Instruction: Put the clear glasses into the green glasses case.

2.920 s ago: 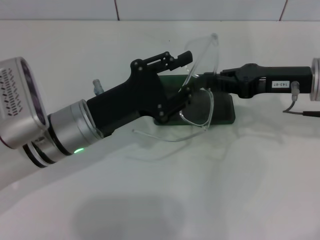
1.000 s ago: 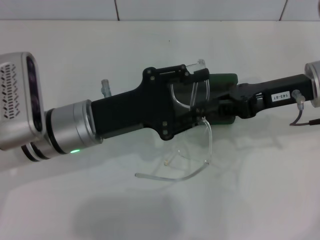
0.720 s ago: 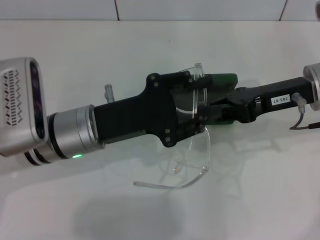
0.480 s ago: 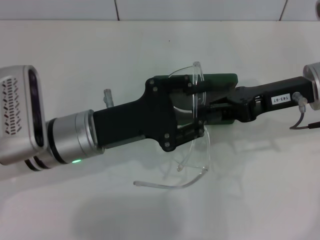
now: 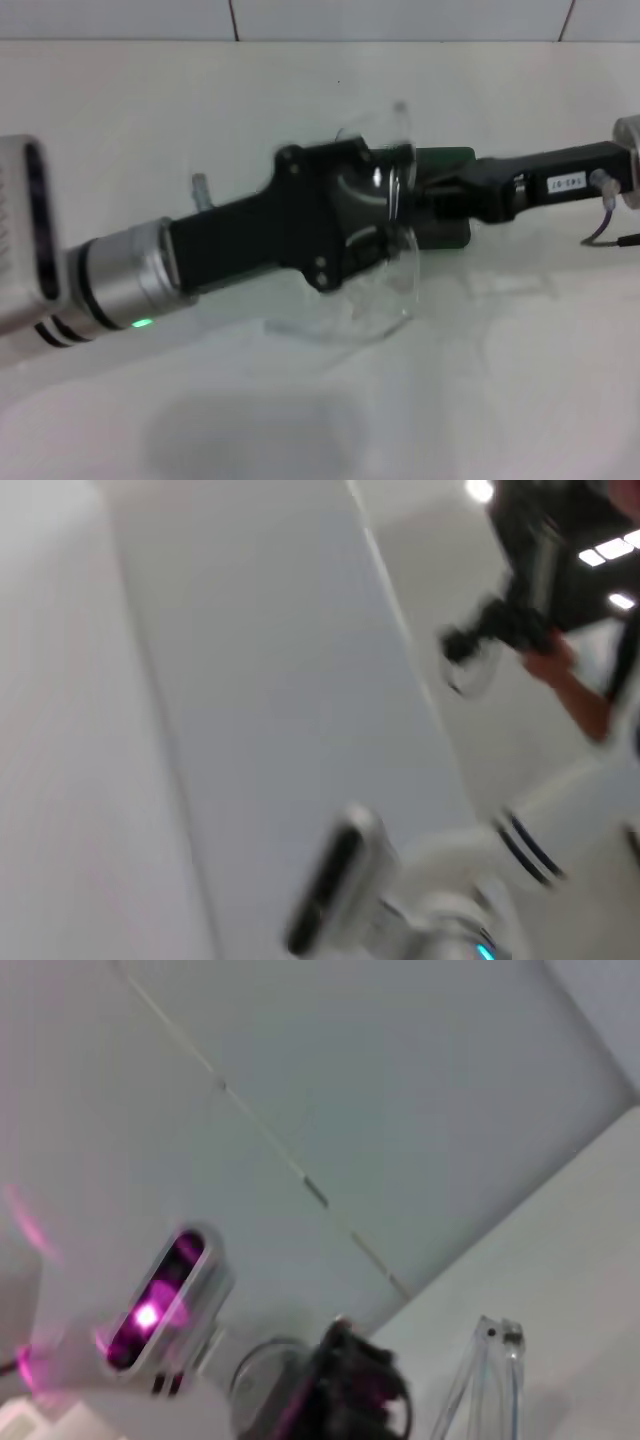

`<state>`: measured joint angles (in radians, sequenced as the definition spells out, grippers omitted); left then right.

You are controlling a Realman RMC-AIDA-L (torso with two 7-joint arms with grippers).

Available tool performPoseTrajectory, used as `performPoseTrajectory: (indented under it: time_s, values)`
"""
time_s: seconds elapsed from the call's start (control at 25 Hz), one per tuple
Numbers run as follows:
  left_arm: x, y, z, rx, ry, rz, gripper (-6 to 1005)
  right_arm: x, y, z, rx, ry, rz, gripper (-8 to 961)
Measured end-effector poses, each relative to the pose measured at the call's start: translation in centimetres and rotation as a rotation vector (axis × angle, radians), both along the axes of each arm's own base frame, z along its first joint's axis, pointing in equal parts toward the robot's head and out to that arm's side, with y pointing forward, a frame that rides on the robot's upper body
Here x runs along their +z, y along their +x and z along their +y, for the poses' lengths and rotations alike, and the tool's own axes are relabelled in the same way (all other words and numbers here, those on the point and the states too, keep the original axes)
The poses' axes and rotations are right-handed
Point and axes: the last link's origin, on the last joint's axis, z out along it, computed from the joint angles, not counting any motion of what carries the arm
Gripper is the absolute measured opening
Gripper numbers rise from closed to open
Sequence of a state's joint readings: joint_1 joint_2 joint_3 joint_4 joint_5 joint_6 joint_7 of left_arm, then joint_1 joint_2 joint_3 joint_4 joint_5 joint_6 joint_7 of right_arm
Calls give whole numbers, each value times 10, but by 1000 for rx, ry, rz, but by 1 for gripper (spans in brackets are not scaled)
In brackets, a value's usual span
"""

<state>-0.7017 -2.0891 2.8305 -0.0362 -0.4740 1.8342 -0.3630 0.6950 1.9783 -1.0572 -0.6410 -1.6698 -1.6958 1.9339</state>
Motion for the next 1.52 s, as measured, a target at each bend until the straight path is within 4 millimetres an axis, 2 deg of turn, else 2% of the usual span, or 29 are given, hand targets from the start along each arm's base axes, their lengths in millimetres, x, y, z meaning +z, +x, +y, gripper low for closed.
performPoseTrajectory:
  time_s: [0.16,0.32,0.44,0.6,0.84,1.12,1.4,1.52]
  values:
    - [18,-5,3,73,118,-116,462,6,5,5,-48,53,48,54]
    - [39,-20,9,193,250,-212,462,9,11,5,-64,83,60,54]
    - [52,-32,8,248,318,-247,462,13,13,4,-61,98,77,54]
    - [62,-46,5,289,357,-242,462,28,13,5,-52,148,141,54]
    - [54,-58,-5,286,342,-143,462,42,13,7,-61,214,234,54]
    - [39,-60,-19,154,216,2,462,53,9,9,-68,270,317,54]
    - [32,-50,-35,-114,19,116,462,53,12,9,-74,287,317,53]
    - [34,-45,-35,-157,-12,107,462,49,12,9,-74,277,301,53]
